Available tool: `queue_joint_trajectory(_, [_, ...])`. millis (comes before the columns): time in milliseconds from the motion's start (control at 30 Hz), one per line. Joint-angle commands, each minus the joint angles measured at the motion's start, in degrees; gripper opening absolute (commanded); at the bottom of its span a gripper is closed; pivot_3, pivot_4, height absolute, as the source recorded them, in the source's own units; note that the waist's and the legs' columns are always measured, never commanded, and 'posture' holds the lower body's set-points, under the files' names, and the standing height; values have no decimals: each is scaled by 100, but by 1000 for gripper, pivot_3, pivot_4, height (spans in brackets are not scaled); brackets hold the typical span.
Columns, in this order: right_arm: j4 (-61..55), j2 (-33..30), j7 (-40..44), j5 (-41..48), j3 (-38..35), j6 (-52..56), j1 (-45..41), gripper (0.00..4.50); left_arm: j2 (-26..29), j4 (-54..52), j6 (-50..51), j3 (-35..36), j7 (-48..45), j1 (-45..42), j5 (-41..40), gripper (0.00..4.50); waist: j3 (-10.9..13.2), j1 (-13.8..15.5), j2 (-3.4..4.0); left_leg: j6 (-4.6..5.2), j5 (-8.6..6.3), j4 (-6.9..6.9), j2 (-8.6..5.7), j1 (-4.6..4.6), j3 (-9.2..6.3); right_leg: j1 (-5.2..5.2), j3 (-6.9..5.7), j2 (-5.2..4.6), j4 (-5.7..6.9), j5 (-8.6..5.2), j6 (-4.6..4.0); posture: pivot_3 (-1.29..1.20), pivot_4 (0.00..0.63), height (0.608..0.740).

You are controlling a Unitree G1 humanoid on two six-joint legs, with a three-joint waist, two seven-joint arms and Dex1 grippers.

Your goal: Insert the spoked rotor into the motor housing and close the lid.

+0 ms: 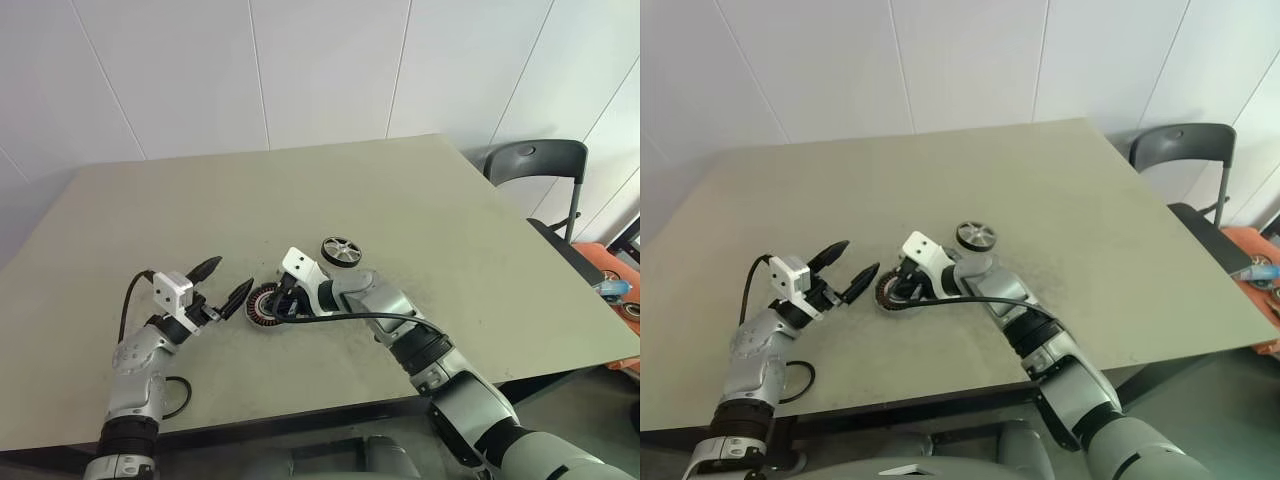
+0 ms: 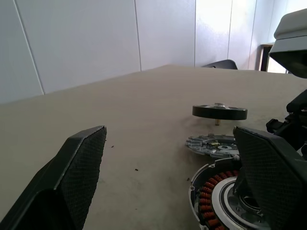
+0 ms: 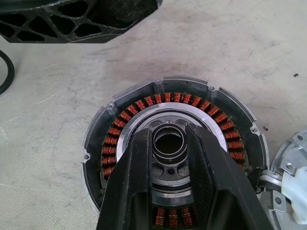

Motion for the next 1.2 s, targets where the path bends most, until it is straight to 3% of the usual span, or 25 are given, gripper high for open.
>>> queue_joint_trajectory(33, [-61, -45, 46, -67, -6, 80, -18, 667, 79, 120, -223, 182, -142, -94, -100, 4500, 0, 3, 0, 0, 0, 0, 0, 0, 0, 0, 0, 0, 0, 0, 0, 0, 0, 740])
queue_joint_trajectory(300, [18, -65, 19, -125, -11, 21, -17, 667, -145, 80, -389, 67, -28, -41, 66, 4500, -2, 7, 0, 0, 0, 0, 0, 0, 0, 1, 0, -1, -1, 0, 0, 0, 0, 740])
queue_joint_trajectory(533, [-18, 65, 7, 116, -324, -4, 8, 2961, -141, 36, -291, 56, 48, -146, 100, 4500, -2, 9, 0, 0, 0, 2, 0, 3, 0, 3, 0, 0, 1, 1, 0, 0, 0, 740])
queue_joint_trajectory(733, [-106, 239, -96, 500, -879, 87, 8, 2961, -89, -116, -101, 48, 120, -215, 87, 4500, -2, -1, 1, 0, 0, 1, 0, 1, 0, 2, 0, 0, 0, 3, -2, 0, 0, 740])
queue_joint_trajectory(833, [-85, 148, -93, 312, -714, -72, 57, 2339, -83, -211, -13, 41, 154, -222, 90, 4500, -2, -13, 1, 0, 0, -2, 0, 0, 0, -1, 0, 0, 0, 4, -2, 0, 0, 740])
queue_joint_trajectory(1067, [-281, 140, 16, 87, -260, -222, 244, 42, -1, -252, 70, 93, 124, -187, 24, 4500, -1, -31, 2, 0, 0, -1, 0, 0, 1, -1, 0, 0, 0, 4, -2, 0, 0, 740])
queue_joint_trajectory(1200, [-168, 266, -150, -1, -196, -243, 232, 42, -40, -309, 58, 60, 174, -131, 50, 4500, -2, -32, 1, 0, 0, 0, 0, 1, 1, 0, 0, 0, 0, 4, -2, 0, 0, 740])
